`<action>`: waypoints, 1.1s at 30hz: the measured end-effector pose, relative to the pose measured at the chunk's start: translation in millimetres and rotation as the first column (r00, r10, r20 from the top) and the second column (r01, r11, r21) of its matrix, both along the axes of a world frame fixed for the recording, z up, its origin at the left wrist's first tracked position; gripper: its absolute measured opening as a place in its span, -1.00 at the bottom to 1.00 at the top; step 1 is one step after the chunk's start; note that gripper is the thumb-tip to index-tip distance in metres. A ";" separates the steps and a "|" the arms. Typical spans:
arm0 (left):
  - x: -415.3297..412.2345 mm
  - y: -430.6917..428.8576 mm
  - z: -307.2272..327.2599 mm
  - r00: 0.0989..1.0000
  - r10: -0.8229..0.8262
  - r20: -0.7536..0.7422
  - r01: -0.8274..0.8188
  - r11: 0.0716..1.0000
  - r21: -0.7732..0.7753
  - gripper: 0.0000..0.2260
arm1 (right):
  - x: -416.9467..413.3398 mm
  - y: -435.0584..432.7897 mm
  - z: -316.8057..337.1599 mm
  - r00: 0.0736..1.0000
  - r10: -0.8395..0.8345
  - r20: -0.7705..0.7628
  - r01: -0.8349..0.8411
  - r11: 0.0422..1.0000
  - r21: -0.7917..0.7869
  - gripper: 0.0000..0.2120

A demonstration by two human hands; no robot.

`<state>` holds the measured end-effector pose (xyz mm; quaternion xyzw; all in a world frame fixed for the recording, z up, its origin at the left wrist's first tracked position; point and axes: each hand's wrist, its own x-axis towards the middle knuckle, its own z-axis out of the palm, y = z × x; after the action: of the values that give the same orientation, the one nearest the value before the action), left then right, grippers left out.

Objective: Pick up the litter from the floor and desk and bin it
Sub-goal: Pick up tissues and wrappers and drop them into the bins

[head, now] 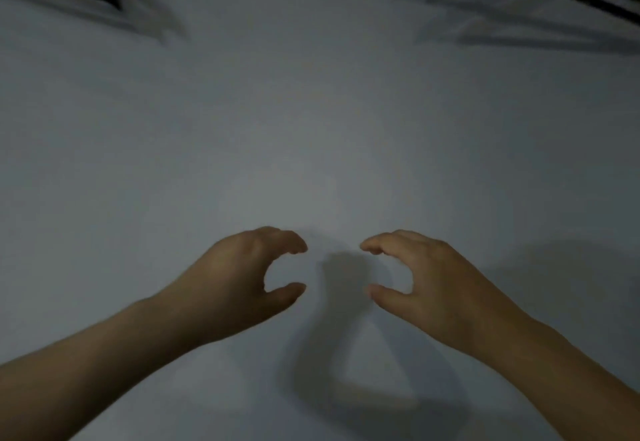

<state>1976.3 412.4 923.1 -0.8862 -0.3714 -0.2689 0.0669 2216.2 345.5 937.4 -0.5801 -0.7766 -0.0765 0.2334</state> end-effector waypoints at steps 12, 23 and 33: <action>-225.7 -124.4 15.5 0.841 0.541 0.000 -0.540 0.841 0.015 -0.59 | -233.7 15.4 12.1 0.845 0.531 0.065 -0.533 0.846 0.014 -0.56; -470.1 -390.7 7.3 0.422 0.906 0.032 -0.906 0.423 -0.026 -0.60 | -551.7 -136.2 4.4 0.440 0.895 0.076 -0.897 0.441 -0.009 -0.53; -606.7 -550.7 -22.6 0.147 0.988 0.038 -0.983 0.151 -0.108 -0.60 | -761.8 -256.3 -17.6 0.127 0.989 0.070 -0.985 0.134 -0.110 -0.54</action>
<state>1369.5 -138.3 900.5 -0.4174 -0.8690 -0.1935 0.1820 1454.4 89.2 919.8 0.0761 -0.9804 0.0739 0.1662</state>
